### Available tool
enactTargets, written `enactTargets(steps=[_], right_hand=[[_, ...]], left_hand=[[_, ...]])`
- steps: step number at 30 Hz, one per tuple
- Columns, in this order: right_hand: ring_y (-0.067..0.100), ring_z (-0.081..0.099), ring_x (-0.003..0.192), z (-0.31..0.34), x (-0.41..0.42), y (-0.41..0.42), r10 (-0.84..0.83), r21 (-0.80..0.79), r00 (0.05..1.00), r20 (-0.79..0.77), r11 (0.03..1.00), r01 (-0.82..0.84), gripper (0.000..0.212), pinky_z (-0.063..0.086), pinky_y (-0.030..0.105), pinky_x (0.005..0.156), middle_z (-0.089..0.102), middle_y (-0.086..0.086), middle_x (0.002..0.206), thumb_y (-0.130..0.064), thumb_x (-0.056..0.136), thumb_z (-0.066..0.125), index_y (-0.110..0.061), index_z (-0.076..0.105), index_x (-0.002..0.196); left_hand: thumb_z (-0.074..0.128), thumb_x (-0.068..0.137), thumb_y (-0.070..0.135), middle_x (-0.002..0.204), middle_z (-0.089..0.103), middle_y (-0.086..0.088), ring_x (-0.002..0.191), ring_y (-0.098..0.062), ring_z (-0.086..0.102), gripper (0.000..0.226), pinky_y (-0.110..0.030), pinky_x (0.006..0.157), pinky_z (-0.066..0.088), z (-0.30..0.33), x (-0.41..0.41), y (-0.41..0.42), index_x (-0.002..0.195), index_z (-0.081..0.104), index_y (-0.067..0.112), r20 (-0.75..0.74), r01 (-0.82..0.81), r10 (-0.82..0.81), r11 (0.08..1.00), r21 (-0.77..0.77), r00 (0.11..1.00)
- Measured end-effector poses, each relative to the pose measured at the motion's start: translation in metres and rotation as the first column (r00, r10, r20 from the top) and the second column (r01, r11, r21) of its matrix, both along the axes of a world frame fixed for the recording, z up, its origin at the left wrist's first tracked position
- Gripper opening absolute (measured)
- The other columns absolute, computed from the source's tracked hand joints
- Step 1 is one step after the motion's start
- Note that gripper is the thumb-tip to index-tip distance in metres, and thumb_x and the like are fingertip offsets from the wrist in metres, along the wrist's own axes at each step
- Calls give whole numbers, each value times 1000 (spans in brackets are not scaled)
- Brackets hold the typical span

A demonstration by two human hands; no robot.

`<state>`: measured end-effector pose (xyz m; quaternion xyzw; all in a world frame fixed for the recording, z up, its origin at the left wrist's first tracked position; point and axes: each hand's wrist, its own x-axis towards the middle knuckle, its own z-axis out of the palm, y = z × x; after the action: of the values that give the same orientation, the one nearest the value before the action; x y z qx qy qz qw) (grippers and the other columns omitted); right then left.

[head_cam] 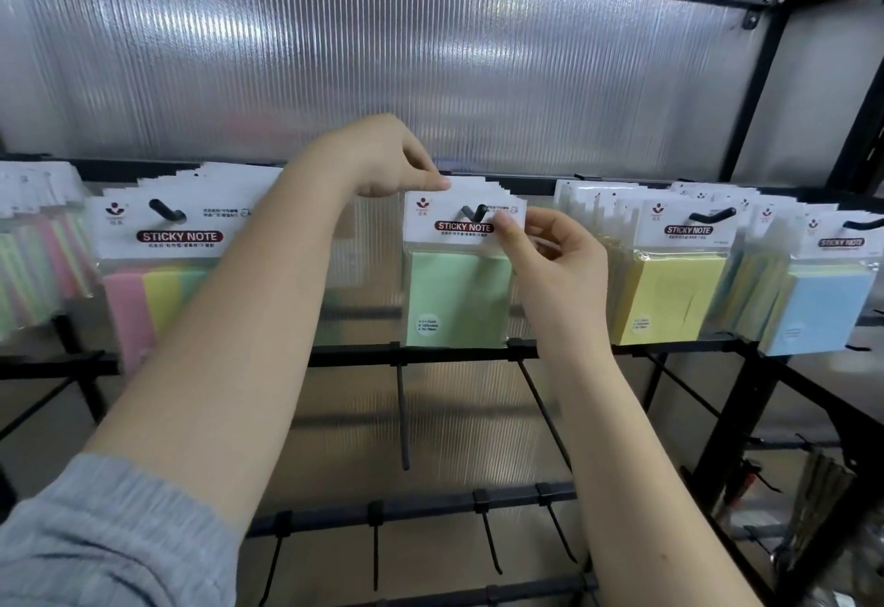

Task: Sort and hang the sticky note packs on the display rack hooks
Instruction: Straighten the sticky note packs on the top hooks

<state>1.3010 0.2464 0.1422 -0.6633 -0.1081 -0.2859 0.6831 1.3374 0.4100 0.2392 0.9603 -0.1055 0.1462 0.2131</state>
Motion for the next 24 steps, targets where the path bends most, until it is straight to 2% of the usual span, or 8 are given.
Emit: enactTargets(steps=[3, 7, 13, 15, 17, 20, 22, 24], right_hand=[[7, 67, 83, -3, -2, -4, -14, -4, 1000, -11, 1000, 14, 14, 54, 18, 75, 71, -6, 87, -27, 81, 75, -21, 68, 91], [2, 63, 76, -9, -7, -7, -16, 1, 999, -36, 1000, 16, 17, 52, 14, 70, 68, -7, 86, -26, 78, 78, -28, 63, 86], [9, 65, 79, -10, -11, -5, -44, -26, 998, -46, 999, 42, 21, 58, 40, 78, 68, -3, 87, -25, 78, 77, -26, 62, 92], [10, 65, 81, -10, -11, -4, -64, -42, 997, -43, 997, 63, 21, 57, 42, 78, 68, -4, 88, -26, 79, 77, -26, 62, 93], [9, 65, 82, -10, -11, -3, -84, -54, 995, -44, 995, 82, 20, 58, 39, 78, 67, -6, 89, -27, 79, 76, -27, 61, 92], [4, 64, 80, -11, -12, -3, -127, -46, 991, -33, 991, 125, 18, 54, 24, 75, 67, -8, 90, -27, 81, 74, -26, 61, 93], [-1, 63, 83, -10, -13, -1, -134, -32, 991, -25, 991, 133, 18, 51, 17, 74, 67, -10, 92, -28, 83, 72, -25, 61, 97], [-3, 62, 88, -7, -12, 2, -111, -13, 993, -29, 994, 110, 18, 50, 14, 77, 67, -11, 96, -29, 85, 70, -24, 62, 101]], left_hand=[[65, 88, 30, 103, 67, 8, 95, -10, 57, 20, -25, 79, 39, 5, -2, 3, 106, 71, 25, -36, 0, 3, 998, 62, 999], [66, 87, 21, 97, 66, 4, 88, -12, 56, 17, -26, 74, 38, 5, 6, 1, 103, 73, 18, -11, -30, 31, 997, 66, 999], [68, 86, 22, 93, 65, 0, 87, -14, 54, 14, -28, 73, 40, -1, 18, -4, 96, 74, 14, 47, -71, 70, 997, 23, 996], [70, 84, 23, 90, 62, 0, 86, -15, 53, 11, -28, 72, 39, -1, 21, -6, 92, 73, 17, 41, -106, 105, 994, 18, 994], [71, 82, 24, 89, 58, -1, 83, -18, 51, 9, -29, 71, 40, -1, 23, -9, 89, 69, 21, 29, -156, 155, 988, 24, 987], [71, 79, 26, 93, 61, -5, 84, -23, 55, 27, -33, 74, 46, -3, 27, -10, 99, 70, 9, 11, -213, 213, 977, 28, 977], [67, 81, 21, 93, 60, -6, 84, -24, 57, 17, -31, 67, 47, -3, 28, -9, 93, 66, 10, 30, -222, 221, 975, 11, 975], [59, 83, 13, 87, 50, -3, 76, -22, 47, 5, -26, 55, 36, -2, 28, -6, 85, 55, 16, 71, -209, 210, 978, -20, 975]])
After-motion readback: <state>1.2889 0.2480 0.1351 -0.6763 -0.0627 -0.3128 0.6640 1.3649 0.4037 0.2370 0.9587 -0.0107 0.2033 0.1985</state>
